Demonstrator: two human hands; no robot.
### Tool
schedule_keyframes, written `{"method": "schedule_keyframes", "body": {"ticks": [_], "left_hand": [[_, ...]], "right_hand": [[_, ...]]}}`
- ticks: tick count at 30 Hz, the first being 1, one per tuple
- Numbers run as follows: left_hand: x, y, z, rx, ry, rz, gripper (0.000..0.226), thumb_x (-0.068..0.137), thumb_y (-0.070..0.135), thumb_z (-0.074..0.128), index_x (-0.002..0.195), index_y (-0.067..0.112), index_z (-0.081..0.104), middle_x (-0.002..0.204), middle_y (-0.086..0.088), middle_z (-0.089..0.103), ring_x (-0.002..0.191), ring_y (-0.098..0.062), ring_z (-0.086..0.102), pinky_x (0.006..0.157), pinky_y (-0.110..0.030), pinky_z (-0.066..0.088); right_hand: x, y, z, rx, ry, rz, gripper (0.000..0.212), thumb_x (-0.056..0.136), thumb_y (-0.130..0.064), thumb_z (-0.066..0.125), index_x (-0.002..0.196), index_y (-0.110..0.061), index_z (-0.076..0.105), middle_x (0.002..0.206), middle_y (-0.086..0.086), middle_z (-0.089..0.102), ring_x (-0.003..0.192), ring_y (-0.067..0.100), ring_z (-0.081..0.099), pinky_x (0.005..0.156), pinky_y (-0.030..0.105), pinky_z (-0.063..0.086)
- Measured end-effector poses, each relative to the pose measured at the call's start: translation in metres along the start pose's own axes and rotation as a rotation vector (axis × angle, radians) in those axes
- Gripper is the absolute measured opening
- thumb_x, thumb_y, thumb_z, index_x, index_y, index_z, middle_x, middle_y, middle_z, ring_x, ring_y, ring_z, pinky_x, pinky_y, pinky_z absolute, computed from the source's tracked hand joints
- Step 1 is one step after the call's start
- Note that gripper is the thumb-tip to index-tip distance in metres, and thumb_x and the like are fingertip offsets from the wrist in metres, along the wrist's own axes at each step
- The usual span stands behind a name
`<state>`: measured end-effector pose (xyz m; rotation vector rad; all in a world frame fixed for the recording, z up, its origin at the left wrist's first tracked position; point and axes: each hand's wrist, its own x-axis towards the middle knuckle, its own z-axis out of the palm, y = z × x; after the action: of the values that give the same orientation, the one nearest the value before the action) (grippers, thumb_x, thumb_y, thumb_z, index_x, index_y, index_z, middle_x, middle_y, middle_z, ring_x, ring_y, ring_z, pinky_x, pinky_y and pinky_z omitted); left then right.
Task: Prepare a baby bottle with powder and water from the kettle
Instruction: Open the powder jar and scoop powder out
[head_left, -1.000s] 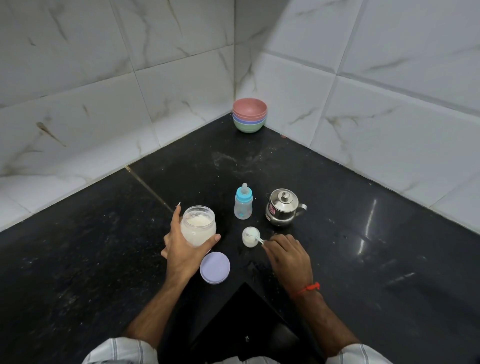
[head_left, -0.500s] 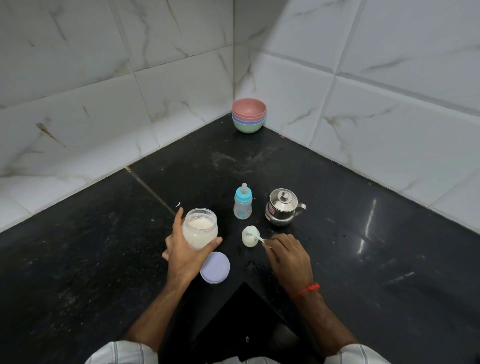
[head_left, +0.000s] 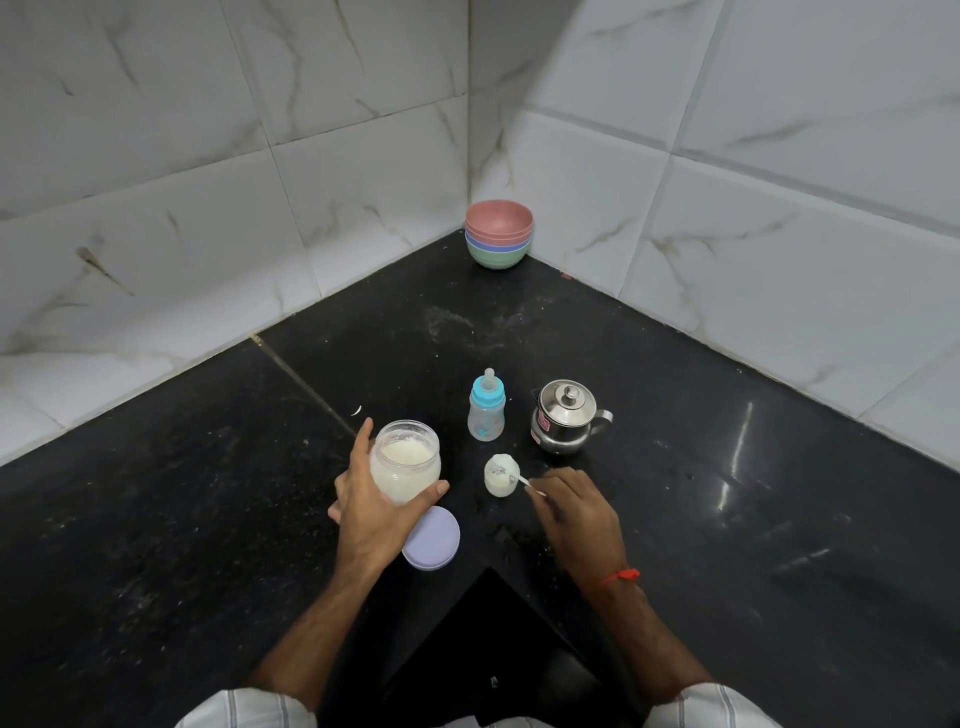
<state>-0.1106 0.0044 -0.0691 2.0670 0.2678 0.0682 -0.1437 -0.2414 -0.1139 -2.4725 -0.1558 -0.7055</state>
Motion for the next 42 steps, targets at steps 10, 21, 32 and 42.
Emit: {"method": "schedule_keyframes", "body": {"ticks": [10,21,32,42], "left_hand": [[-0.004,0.006,0.003,0.205,-0.127,0.201,0.132,0.056,0.041,0.097,0.158,0.045,0.013,0.128,0.045,0.033,0.139,-0.015,0.031,0.116,-0.047,0.021],[-0.008,0.014,0.015,0.369,-0.247,0.413,0.127,0.06,0.074,0.08,0.156,0.051,0.001,0.14,0.041,0.037,0.127,0.005,0.027,0.107,-0.031,0.013],[-0.001,0.015,0.005,0.294,-0.135,0.252,0.139,0.056,0.053,0.093,0.157,0.047,-0.002,0.133,0.039,0.036,0.134,-0.012,0.035,0.109,-0.043,0.019],[0.011,0.009,-0.005,0.201,-0.003,0.086,0.134,0.06,0.053,0.093,0.16,0.041,0.005,0.147,0.018,0.05,0.144,-0.022,0.032,0.115,-0.055,0.018]], "right_hand": [[0.041,-0.049,-0.024,0.477,0.022,0.236,0.003,0.087,-0.012,0.08,0.088,-0.015,0.078,0.078,-0.012,0.07,0.067,0.006,0.062,0.065,0.018,0.049],[0.06,-0.07,-0.019,-0.058,-0.44,-0.009,0.02,0.093,-0.033,0.07,0.103,-0.018,0.079,0.095,-0.001,0.068,0.093,0.014,0.052,0.095,0.035,0.043],[0.062,-0.056,-0.038,0.848,-0.225,0.812,0.01,0.084,-0.008,0.081,0.076,-0.012,0.079,0.063,-0.007,0.073,0.06,0.002,0.064,0.066,0.023,0.046],[0.032,-0.027,-0.022,0.414,-0.014,0.586,0.016,0.087,-0.016,0.08,0.075,-0.022,0.073,0.062,-0.012,0.063,0.056,0.002,0.054,0.06,0.016,0.043]]}}
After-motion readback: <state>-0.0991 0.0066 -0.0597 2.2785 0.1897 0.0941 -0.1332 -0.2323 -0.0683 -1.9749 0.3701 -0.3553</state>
